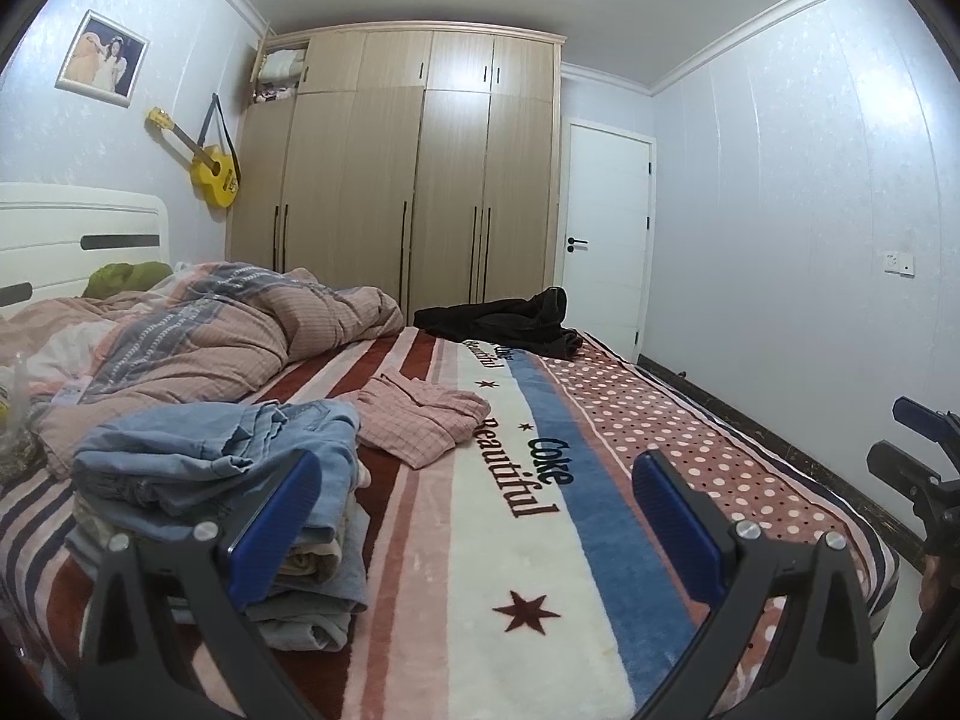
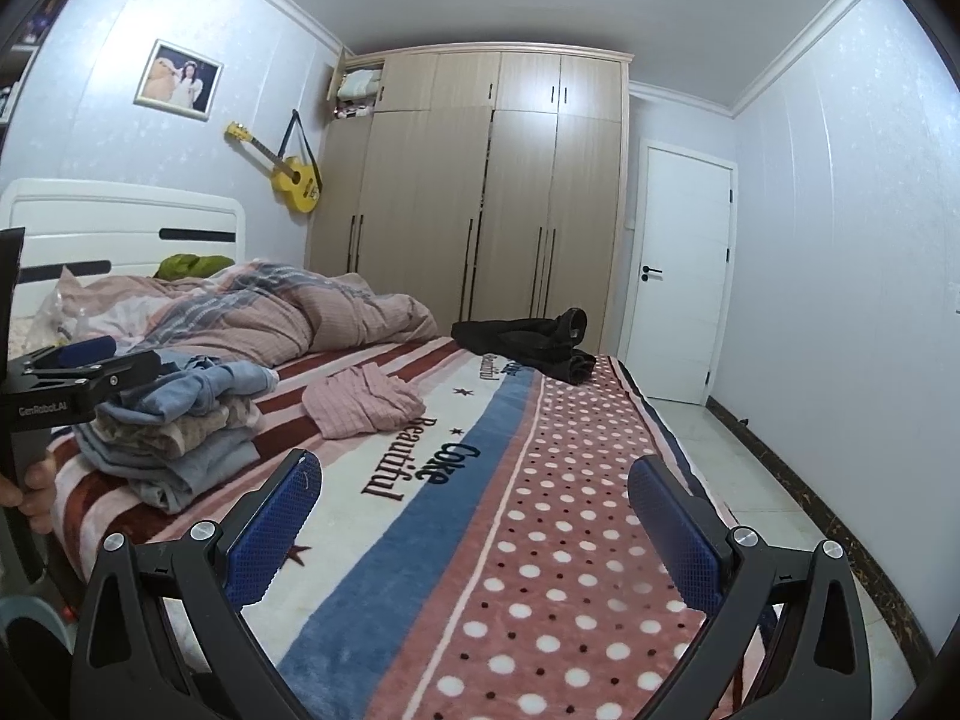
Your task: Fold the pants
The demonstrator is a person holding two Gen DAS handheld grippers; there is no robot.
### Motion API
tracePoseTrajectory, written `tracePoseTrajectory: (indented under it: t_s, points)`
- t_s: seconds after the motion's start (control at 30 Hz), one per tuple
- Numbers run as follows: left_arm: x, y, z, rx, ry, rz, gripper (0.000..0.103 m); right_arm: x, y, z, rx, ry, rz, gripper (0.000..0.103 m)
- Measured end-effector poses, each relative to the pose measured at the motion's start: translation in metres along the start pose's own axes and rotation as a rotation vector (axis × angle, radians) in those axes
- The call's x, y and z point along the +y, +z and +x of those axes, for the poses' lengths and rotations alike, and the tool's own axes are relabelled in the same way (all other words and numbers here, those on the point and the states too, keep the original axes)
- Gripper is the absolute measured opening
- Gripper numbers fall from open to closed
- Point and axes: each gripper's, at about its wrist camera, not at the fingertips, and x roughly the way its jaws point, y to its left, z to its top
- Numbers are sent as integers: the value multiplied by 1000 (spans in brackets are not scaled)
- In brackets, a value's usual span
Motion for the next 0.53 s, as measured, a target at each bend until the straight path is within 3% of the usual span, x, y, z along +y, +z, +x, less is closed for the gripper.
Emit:
tracePoseTrajectory:
  t_s: [0.53]
  points:
    - [4, -1, -1, -1, 27, -2, 102, 0, 0, 2, 6, 11, -2, 102]
